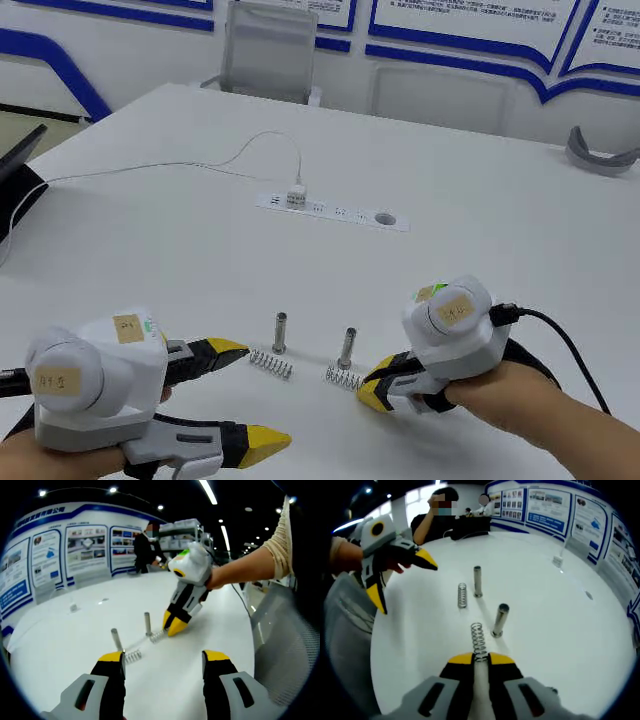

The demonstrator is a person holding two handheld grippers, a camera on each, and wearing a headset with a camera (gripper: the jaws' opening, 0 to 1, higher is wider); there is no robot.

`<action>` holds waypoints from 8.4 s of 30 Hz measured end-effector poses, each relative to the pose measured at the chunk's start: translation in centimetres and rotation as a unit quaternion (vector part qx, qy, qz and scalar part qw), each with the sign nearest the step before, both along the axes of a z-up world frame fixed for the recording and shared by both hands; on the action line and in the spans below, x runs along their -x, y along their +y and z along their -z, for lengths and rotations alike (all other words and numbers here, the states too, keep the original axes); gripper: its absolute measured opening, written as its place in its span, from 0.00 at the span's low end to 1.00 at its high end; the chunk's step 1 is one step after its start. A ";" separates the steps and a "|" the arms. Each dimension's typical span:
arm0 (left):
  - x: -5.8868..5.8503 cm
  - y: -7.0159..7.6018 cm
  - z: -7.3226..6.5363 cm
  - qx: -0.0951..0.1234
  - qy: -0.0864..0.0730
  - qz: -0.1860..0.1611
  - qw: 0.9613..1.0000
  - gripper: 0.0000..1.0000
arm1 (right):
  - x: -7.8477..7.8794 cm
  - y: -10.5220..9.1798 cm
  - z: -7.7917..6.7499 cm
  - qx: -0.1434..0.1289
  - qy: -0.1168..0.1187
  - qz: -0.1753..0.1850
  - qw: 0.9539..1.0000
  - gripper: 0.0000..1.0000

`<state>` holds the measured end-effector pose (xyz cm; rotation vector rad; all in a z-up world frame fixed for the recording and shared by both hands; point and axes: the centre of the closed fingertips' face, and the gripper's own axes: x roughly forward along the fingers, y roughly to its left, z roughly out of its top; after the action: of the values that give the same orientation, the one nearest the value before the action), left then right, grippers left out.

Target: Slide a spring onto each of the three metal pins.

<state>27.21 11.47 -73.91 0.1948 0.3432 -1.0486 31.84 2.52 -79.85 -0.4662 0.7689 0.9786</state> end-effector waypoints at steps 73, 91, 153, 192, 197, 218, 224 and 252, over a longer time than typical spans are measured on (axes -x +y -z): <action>2.6 -4.4 0.7 -0.045 -0.051 0.111 0.992 0.11 | 7.9 5.3 -7.9 0.002 -0.034 -0.184 0.982 0.12; 2.2 -4.3 0.1 -0.030 -0.046 0.102 0.993 0.11 | 7.4 6.6 -9.4 -0.041 -0.047 -0.168 0.984 0.12; 0.0 -0.3 0.1 0.003 -0.009 0.004 1.000 0.56 | 2.9 4.9 -11.6 -0.067 -0.089 -0.097 0.989 0.12; 0.1 0.8 1.2 0.000 0.012 -0.018 1.000 0.63 | -3.9 2.4 -10.0 -0.066 -0.101 0.002 0.993 0.12; 0.2 0.8 1.4 0.000 0.014 -0.018 1.000 0.62 | -3.9 2.4 -9.6 -0.066 -0.099 0.004 0.993 0.12; 0.1 1.0 1.8 -0.001 0.018 -0.019 1.000 0.62 | -4.4 2.2 -6.2 -0.057 -0.074 0.021 0.995 0.12; 0.0 1.0 1.9 -0.001 0.019 -0.021 1.000 0.62 | -4.5 2.3 -5.4 -0.053 -0.067 0.024 0.996 0.12; 0.0 1.0 1.7 -0.001 0.018 -0.019 1.000 0.62 | -4.2 1.6 -3.9 -0.036 -0.063 0.034 0.997 0.15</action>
<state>27.25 12.44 -75.64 0.1700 0.3795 -1.0150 36.03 4.08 -75.93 -0.4327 0.6311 0.9008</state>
